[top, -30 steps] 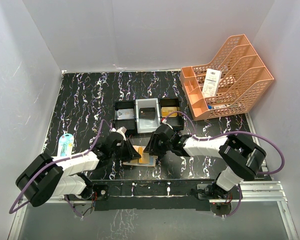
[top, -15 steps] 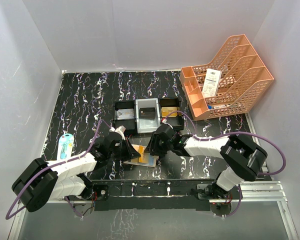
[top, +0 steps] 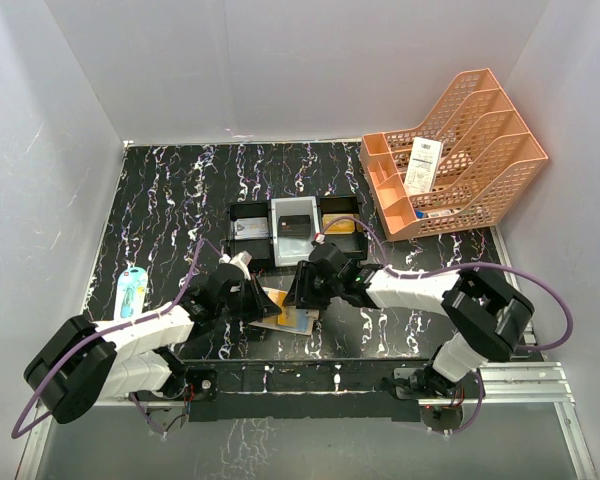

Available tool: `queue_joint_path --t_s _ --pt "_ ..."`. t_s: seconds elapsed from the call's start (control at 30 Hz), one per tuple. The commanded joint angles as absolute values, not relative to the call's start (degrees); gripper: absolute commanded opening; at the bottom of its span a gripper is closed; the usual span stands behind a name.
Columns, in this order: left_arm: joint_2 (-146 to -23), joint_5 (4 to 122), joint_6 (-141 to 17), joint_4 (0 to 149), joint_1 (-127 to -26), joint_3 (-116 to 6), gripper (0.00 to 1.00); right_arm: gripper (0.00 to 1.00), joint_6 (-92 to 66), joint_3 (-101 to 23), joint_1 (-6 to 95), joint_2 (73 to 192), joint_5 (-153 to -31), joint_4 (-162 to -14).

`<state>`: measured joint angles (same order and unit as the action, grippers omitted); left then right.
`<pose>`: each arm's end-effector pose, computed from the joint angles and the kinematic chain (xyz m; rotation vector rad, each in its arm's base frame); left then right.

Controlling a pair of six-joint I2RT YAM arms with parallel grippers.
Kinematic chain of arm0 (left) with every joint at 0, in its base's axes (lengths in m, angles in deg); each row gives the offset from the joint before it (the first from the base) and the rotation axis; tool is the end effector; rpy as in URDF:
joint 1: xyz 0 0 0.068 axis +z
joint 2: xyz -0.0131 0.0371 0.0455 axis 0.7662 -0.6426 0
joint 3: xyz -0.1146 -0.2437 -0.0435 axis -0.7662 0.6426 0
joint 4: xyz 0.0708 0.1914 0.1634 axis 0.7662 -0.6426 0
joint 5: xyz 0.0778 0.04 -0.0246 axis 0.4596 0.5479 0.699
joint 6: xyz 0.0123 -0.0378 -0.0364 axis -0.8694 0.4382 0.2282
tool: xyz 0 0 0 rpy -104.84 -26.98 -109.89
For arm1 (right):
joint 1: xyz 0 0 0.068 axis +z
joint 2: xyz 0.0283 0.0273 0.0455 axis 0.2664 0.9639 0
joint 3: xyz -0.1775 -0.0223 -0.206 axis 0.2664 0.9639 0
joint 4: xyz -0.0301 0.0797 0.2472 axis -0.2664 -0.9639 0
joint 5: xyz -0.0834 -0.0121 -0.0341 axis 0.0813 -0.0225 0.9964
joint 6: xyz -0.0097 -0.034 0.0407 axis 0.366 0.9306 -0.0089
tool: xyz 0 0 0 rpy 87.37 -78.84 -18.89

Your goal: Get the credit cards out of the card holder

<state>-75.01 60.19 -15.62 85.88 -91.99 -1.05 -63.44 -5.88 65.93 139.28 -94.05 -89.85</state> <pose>0.1524 -0.1465 0.1538 -0.2113 2.4014 -1.1379 0.1847 0.2336 0.1629 0.0643 2.6821 0.9683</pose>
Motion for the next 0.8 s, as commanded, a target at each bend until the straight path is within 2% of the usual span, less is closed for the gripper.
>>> queue_joint_path --t_s 0.0,0.1,0.27,0.43,0.77 --pt "-75.39 59.81 -16.93 86.34 -92.2 -1.83 0.0 0.41 -63.6 -8.58 65.63 142.3 -93.64 -90.89" --pt "-75.53 59.22 -17.08 86.87 -92.2 -1.84 0.0 0.41 -64.48 -7.91 65.58 143.27 -92.52 -92.21" --pt "-77.0 57.54 -17.23 88.8 -92.2 -1.89 0.11 0.41 -65.76 -5.64 65.63 143.21 -92.57 -90.77" --pt "-79.24 55.02 -17.75 91.1 -92.19 -2.65 0.15 0.41 -66.83 -4.22 65.55 143.48 -93.59 -88.6" --pt "-77.24 56.34 -17.61 89.55 -92.2 -2.04 0.0 0.41 -66.99 -3.53 65.02 142.59 -93.78 -87.72"
